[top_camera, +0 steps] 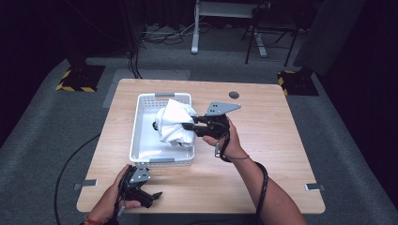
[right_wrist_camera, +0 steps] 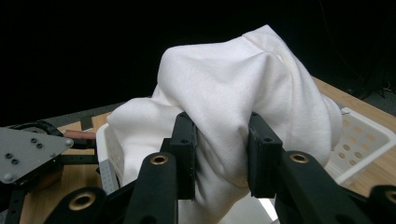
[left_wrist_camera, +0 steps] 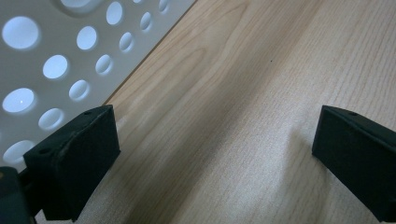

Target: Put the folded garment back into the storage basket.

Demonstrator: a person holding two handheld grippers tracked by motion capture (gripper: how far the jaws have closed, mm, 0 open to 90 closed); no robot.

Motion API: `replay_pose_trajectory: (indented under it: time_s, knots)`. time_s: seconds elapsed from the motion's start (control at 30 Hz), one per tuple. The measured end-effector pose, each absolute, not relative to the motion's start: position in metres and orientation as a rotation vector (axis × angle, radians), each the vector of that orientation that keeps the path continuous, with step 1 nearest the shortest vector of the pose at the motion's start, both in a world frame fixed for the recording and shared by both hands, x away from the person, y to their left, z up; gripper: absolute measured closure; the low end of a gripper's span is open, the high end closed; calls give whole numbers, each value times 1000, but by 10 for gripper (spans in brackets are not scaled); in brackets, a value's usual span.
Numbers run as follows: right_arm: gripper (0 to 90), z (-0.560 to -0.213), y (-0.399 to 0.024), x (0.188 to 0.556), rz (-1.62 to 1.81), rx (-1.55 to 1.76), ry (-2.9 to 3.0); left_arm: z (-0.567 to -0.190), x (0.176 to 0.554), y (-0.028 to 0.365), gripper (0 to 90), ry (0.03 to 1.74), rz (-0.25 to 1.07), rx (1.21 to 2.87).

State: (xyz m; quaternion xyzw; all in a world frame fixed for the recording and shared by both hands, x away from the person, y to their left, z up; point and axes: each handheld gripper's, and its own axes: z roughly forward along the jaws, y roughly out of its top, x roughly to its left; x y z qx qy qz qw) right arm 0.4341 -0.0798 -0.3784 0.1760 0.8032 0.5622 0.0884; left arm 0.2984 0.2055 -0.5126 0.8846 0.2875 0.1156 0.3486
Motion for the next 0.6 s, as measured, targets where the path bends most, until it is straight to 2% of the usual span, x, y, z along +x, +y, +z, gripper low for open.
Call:
replay_pose_trajectory:
  time_s: [0.6]
  knots:
    - [693,-394,-45,443,1667,521,2450,-513,298,206,7,744,293,2294]
